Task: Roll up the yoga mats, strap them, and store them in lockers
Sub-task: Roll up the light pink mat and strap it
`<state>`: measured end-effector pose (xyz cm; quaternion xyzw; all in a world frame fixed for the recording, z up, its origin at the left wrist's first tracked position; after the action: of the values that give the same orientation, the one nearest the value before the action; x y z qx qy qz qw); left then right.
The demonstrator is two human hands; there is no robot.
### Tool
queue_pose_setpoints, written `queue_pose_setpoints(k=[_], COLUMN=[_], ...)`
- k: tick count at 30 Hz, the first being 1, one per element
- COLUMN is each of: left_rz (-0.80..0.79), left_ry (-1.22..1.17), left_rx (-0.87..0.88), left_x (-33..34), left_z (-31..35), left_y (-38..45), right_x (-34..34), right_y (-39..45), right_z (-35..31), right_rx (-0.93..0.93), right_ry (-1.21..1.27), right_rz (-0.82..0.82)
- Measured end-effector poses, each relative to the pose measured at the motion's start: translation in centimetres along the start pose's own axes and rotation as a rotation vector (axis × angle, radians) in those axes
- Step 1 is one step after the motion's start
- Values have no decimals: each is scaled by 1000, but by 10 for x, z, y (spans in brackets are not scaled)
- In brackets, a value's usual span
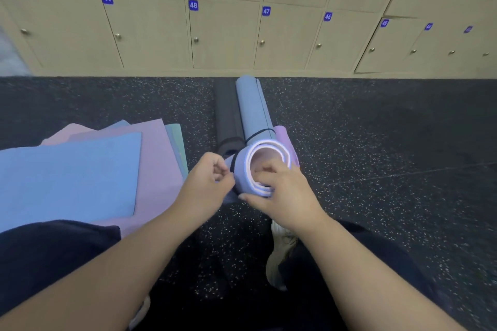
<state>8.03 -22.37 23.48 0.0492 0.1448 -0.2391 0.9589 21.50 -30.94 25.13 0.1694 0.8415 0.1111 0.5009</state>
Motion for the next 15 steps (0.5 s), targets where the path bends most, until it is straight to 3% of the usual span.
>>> queue_pose_setpoints(k=[11,15], left_rz=[180,112], left_ry=[272,255], left_rx=[-167,-124], left_x=[-54,-56], left_z=[-26,-25], left_y=[-15,-17], right_x=[6,11], right_y=[-19,-15], right_z=[-34,-39], right_rx=[-179,-190], right_ry=[-20,-40], right_rz=[143,155])
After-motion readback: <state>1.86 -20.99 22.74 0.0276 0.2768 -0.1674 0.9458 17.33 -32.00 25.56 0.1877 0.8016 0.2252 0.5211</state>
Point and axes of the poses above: each hand's wrist, its own y-axis towards the middle knuckle, its own x-axis out of the palm, z = x × y, the point moved 3 cm from there along y, towards the middle knuckle, and after that the axes turned 1 degree about y, right-handed, at the moved point
